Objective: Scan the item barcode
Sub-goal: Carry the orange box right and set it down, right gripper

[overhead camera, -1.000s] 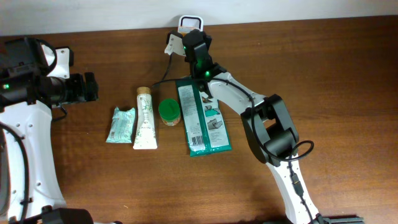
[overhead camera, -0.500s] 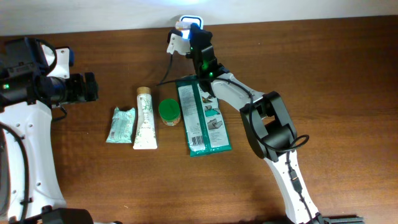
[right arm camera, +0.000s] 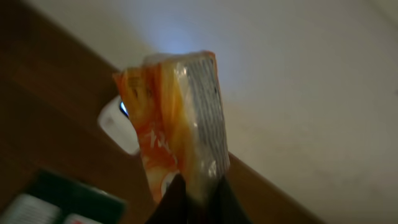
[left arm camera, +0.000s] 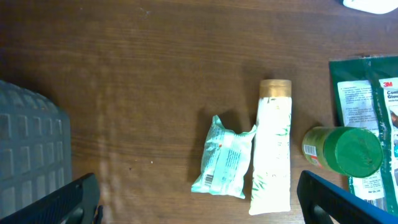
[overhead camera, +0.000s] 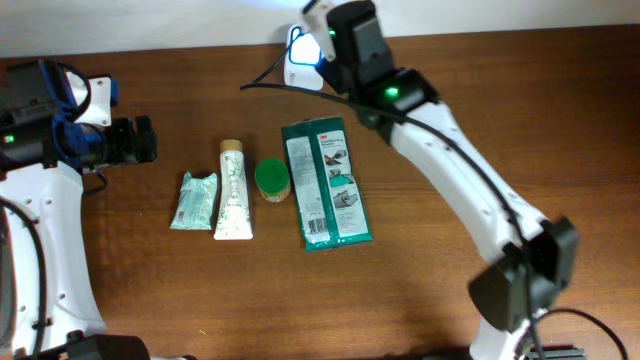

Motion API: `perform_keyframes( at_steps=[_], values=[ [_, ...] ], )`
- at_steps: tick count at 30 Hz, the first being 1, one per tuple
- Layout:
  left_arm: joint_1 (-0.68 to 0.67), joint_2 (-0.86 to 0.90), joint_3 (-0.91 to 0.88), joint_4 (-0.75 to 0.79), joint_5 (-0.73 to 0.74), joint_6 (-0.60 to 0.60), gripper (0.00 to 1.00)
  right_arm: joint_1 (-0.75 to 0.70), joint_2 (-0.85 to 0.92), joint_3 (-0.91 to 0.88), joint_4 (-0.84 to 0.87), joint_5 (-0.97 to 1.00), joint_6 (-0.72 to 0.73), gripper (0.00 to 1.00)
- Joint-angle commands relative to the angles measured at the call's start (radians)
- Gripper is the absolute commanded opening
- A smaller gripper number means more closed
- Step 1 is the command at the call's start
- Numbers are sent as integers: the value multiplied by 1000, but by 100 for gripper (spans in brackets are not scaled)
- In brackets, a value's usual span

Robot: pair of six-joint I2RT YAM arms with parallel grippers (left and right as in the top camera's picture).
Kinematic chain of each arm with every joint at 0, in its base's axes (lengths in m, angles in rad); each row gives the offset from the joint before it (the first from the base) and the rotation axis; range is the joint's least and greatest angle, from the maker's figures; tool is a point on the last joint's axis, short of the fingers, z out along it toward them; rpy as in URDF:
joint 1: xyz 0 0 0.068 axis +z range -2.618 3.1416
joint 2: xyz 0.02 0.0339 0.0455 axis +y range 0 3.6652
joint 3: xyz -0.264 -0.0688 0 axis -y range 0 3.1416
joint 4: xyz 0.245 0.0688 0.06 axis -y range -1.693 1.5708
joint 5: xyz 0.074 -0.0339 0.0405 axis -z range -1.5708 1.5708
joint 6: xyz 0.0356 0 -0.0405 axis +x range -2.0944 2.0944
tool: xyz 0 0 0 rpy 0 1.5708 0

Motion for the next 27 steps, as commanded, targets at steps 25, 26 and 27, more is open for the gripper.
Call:
perform_keyframes(
  at_steps=[25,26,27],
  values=[
    [1,-6,4,1,10,20,99,-679,-122,-447,-547,-773,454,83],
    [1,-6,4,1,10,20,99,-638,-116,-458,-526,-816,455,82],
    [1,-6,4,1,10,20,99,-560,-96,-488,-468,-877,476,80]
  ],
)
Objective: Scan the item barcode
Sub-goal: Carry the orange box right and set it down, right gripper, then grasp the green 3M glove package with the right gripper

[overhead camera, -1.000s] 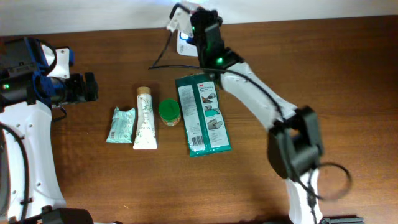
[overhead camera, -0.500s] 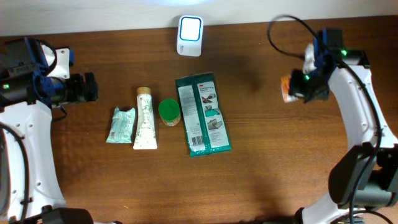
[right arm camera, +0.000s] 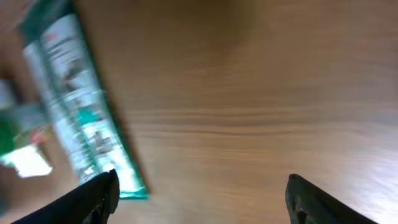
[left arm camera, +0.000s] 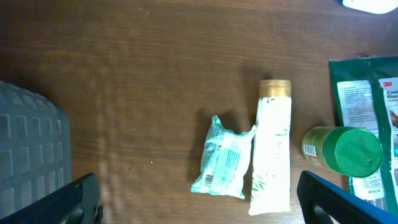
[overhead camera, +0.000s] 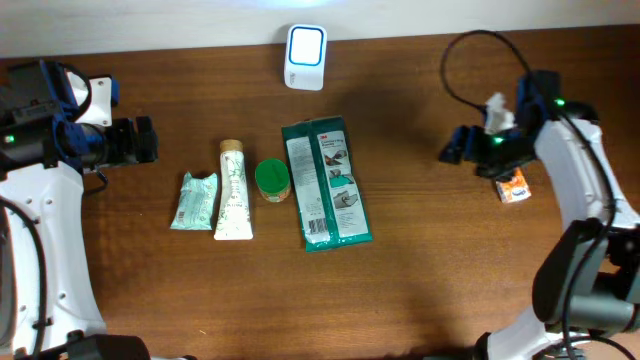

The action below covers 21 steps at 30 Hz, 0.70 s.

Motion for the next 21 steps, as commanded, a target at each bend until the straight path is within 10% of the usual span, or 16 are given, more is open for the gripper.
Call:
perform_keyframes(
  at_steps=[1,16,21],
  values=[
    [1,-6,4,1,11,20,99,162,55,-40,103,-162,32,80],
    [1,-6,4,1,11,20,99,505,457,-41,573,-375,357,68],
    [1,-6,4,1,11,20,99,541,467,-34,758,-472,359,33]
  ],
)
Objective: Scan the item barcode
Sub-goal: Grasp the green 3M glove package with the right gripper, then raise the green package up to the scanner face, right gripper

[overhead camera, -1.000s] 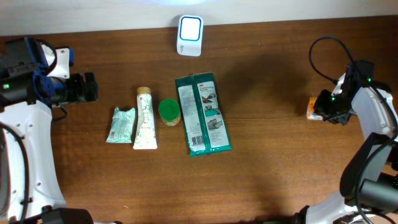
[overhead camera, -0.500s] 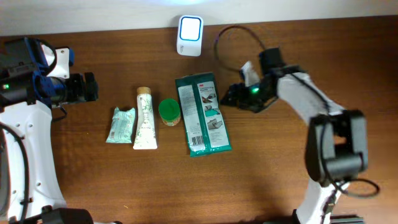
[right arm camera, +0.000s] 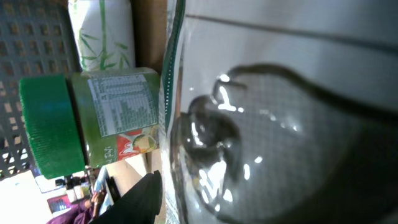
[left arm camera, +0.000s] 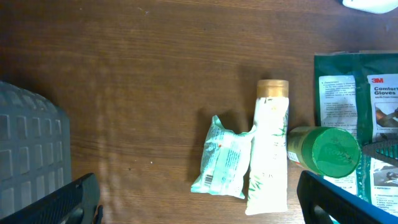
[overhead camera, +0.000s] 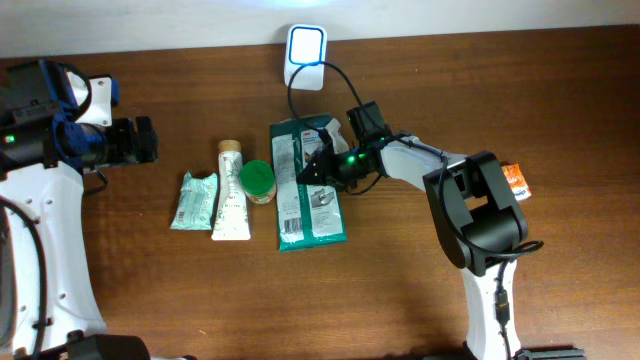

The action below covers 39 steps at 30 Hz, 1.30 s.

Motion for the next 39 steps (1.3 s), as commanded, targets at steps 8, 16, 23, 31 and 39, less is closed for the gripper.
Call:
perform_keyframes(
  at_steps=[8,16,23,31,39],
  values=[
    [1,-6,4,1,11,20,99,-15,-98,-8,-58,7,-92,4],
    [1,-6,4,1,11,20,99,-153,-537,-8,-151,-131,-64,4],
    [1,-6,4,1,11,20,99,-303,-672,-8,138,-134,506,4],
    [1,-6,4,1,11,20,99,-248,-672,-8,227,-62,366,4],
    [1,-6,4,1,11,20,99,209,-666,156,-116,1159,-582,4]
  ],
)
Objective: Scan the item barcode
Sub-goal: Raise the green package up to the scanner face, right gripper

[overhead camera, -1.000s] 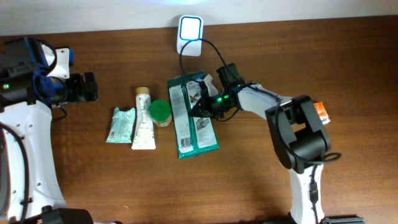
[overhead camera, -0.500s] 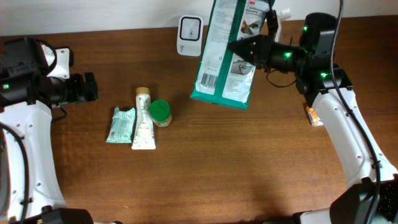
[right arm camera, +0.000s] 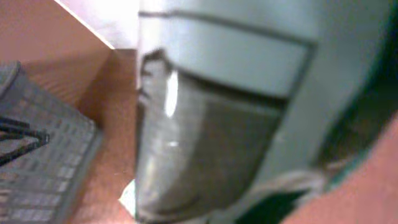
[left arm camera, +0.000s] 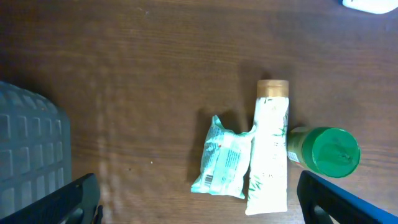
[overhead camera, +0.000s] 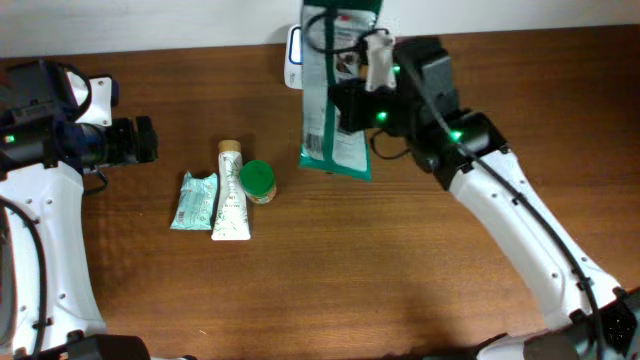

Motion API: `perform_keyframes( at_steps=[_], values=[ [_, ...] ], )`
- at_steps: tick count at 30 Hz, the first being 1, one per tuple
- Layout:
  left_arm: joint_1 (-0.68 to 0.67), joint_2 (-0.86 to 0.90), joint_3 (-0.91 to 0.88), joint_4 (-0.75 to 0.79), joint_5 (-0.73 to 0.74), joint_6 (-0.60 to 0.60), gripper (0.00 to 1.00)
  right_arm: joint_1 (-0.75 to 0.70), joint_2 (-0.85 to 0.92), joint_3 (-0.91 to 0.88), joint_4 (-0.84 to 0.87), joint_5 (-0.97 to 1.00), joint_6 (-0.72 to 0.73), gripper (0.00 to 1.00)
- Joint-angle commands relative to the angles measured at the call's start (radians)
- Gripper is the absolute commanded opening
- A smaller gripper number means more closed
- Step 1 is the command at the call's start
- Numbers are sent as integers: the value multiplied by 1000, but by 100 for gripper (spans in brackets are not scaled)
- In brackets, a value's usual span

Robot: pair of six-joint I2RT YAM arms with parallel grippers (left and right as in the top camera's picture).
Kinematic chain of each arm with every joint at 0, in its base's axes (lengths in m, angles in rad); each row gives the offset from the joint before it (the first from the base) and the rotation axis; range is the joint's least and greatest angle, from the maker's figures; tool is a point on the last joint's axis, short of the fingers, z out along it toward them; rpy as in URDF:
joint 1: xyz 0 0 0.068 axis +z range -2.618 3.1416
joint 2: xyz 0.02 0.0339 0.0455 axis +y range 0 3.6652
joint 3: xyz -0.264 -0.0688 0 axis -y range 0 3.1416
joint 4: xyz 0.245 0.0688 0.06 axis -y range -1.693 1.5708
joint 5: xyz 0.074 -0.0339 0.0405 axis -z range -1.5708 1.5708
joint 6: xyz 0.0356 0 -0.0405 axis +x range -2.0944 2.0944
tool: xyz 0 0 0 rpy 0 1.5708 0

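Note:
The green 3M gloves packet (overhead camera: 338, 95) hangs above the table's back edge, and my right gripper (overhead camera: 368, 78) is shut on it. It covers most of the white scanner (overhead camera: 292, 48). In the right wrist view the packet (right arm camera: 224, 106) fills the frame, blurred, and the fingers do not show. On the table lie a mint sachet (overhead camera: 194, 200), a white tube (overhead camera: 231, 192) and a green-lidded jar (overhead camera: 258, 181). My left gripper (overhead camera: 140, 140) stands open at the far left. Its wrist view shows the sachet (left arm camera: 225, 165), the tube (left arm camera: 270, 146) and the jar (left arm camera: 326, 151) well ahead of it.
A grey basket (left arm camera: 31, 155) sits at the left in the left wrist view, and the grey basket (right arm camera: 37, 155) also shows at the left in the right wrist view. A corner of the scanner (left arm camera: 373, 5) shows at the top right.
The gloves packet lay flat on the table with my right gripper at its edge. It is now lifted and held up at the scanner. The left arm has not moved.
First my right gripper held an orange packet up at the scanner. Then that packet lay on the table at the right and the gripper was open. Then the gripper was at the gloves packet, which had shifted left with the jar. Now it holds the packet at the scanner.

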Motion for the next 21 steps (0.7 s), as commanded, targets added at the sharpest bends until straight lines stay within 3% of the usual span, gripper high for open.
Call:
perform_keyframes(
  at_steps=[1,3,6,11,13,18,21],
  values=[
    [1,-6,4,2,11,20,99,186,-1,39,56,535,-497,4],
    [1,-6,4,2,11,20,99,265,48,39,148,632,-793,4],
    [1,-6,4,2,11,20,99,276,183,39,297,632,-1098,4],
    [1,-6,4,2,11,20,99,276,280,39,483,631,-1309,4],
    [1,-6,4,2,11,20,99,270,353,39,667,617,-1411,5],
    [1,-6,4,2,11,20,99,149,577,39,1167,356,-1422,4],
    [1,-6,4,2,11,20,99,98,689,52,1247,233,-1390,4]
  ],
)
